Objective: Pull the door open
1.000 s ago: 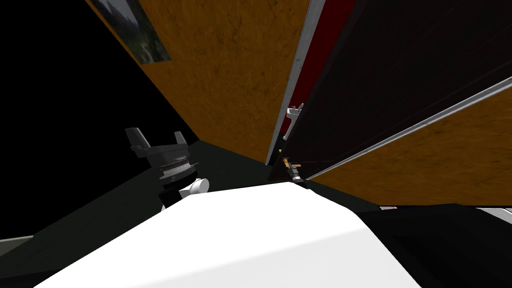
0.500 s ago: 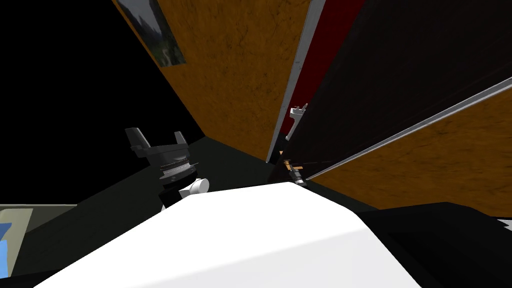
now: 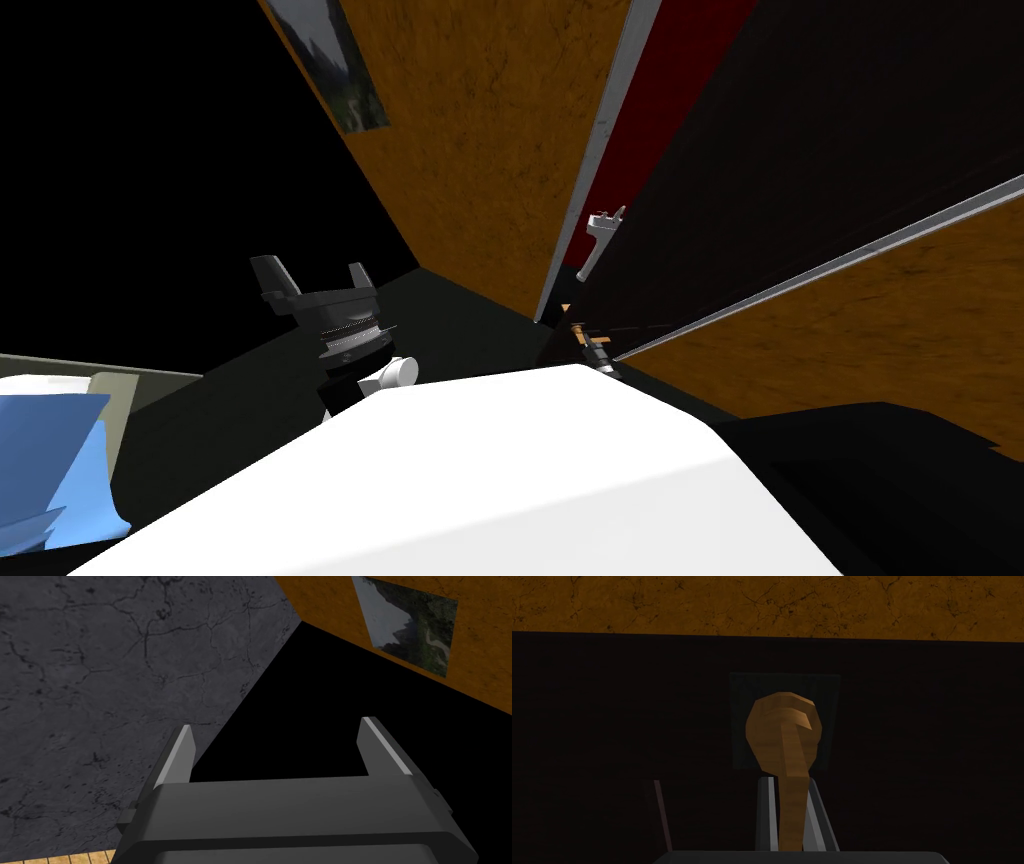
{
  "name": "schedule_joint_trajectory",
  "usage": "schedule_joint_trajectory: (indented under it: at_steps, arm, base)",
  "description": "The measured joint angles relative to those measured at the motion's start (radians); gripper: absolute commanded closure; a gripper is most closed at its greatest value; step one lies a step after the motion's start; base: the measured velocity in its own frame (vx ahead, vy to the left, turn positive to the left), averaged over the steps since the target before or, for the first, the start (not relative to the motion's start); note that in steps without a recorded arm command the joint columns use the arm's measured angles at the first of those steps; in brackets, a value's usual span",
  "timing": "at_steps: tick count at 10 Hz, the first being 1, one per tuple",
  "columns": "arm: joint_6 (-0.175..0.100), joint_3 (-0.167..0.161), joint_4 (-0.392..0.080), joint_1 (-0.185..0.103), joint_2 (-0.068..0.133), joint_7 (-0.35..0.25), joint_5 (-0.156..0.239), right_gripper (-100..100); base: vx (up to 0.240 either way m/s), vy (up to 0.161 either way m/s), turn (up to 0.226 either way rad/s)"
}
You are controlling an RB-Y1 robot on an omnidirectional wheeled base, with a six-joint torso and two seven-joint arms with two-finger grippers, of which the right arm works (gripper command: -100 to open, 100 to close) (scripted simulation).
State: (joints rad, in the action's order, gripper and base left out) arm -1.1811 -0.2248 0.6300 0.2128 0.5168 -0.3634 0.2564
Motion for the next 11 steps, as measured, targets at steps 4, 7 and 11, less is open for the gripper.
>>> schedule_joint_trajectory:
  at_steps: [4,7,11]
  arm:
    - [-0.025,-0.013,-0.008,0.011,0.004,-0.005,0.001,100]
    - [-0.06,-0.023,-0.026,0.024,0.011,-0.012,0.004,100]
    - [-0.103,-0.037,-0.054,0.039,0.015,-0.018,0.006,100]
  base:
    - [-0.178,-0.077,0.176]
    - [-0.227,-0.054,0.159]
    - [-0.164,-0.052,0.111]
